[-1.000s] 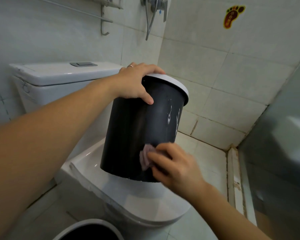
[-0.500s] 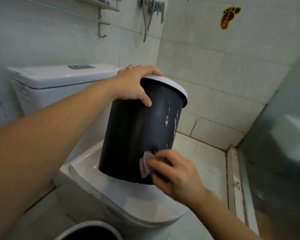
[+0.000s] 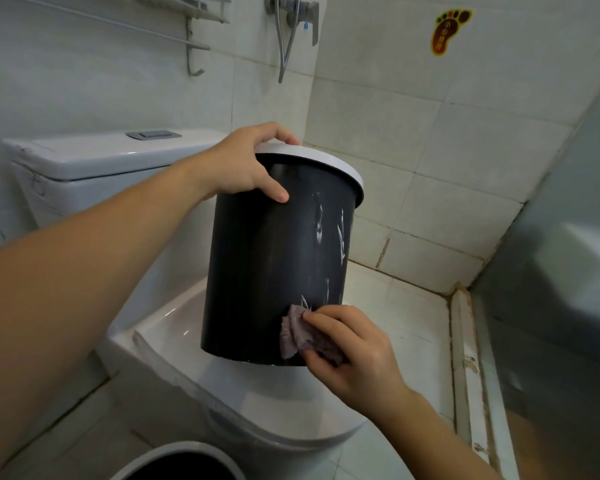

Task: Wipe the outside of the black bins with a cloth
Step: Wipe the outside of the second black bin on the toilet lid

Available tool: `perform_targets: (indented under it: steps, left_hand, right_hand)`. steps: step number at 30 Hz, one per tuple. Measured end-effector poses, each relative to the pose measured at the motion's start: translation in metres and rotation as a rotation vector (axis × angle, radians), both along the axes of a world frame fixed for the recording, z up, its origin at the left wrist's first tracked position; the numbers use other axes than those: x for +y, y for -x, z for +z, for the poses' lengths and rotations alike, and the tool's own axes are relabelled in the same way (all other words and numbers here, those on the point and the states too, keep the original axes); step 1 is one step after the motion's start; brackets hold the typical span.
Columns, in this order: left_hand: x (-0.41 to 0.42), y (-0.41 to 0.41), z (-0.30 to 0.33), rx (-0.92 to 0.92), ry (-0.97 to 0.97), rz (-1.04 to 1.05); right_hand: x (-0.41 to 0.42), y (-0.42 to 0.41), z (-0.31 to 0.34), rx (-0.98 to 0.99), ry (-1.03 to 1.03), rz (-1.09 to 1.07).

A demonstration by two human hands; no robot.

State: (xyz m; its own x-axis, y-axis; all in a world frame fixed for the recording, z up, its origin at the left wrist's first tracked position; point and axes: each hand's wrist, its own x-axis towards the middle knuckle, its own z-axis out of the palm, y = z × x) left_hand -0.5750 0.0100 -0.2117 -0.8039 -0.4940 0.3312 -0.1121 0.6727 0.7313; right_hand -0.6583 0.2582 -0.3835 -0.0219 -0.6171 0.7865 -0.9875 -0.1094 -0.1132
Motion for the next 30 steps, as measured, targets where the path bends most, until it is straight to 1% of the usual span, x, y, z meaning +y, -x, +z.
perform_targets:
  steps: [3,8,10,12,14,19,23,25,28,30]
  left_hand:
    - [-0.001,0.002,-0.003,-0.005,0.030,0.029]
    - [0.007,0.012,0.000,-0.059,0.179,0.132]
    - [0.013,0.014,0.000,-0.104,0.242,0.125]
    - [0.018,0.014,0.000,-0.148,0.346,0.101]
    - [0.022,0.013,0.001,-0.161,0.408,0.090]
    - [0.022,0.011,0.005,-0.203,0.417,0.051]
    - [0.022,0.011,0.007,-0.211,0.412,0.028]
    - [0.021,0.010,0.006,-0.204,0.413,0.031]
    - [0.022,0.011,0.006,-0.204,0.427,0.030]
    - [0.023,0.011,0.006,-0.206,0.436,0.034]
  right_hand:
    - [0.002,0.001,0.001,0.035,0.000,-0.042]
    - [0.002,0.000,0.002,0.115,-0.023,-0.097]
    - [0.001,0.000,0.001,0.121,-0.016,-0.090]
    - [0.000,-0.001,0.000,0.126,-0.018,-0.089]
    - [0.001,0.000,0.000,0.135,-0.017,-0.084]
    - [0.002,-0.003,0.002,0.184,-0.024,-0.056]
    - [0.000,-0.002,0.010,0.289,-0.068,-0.041]
    - [-0.004,0.004,0.022,0.274,-0.042,-0.074]
    - [-0.014,0.014,0.047,0.191,0.023,-0.168]
    - [-0.018,0.017,0.054,0.201,0.009,-0.168]
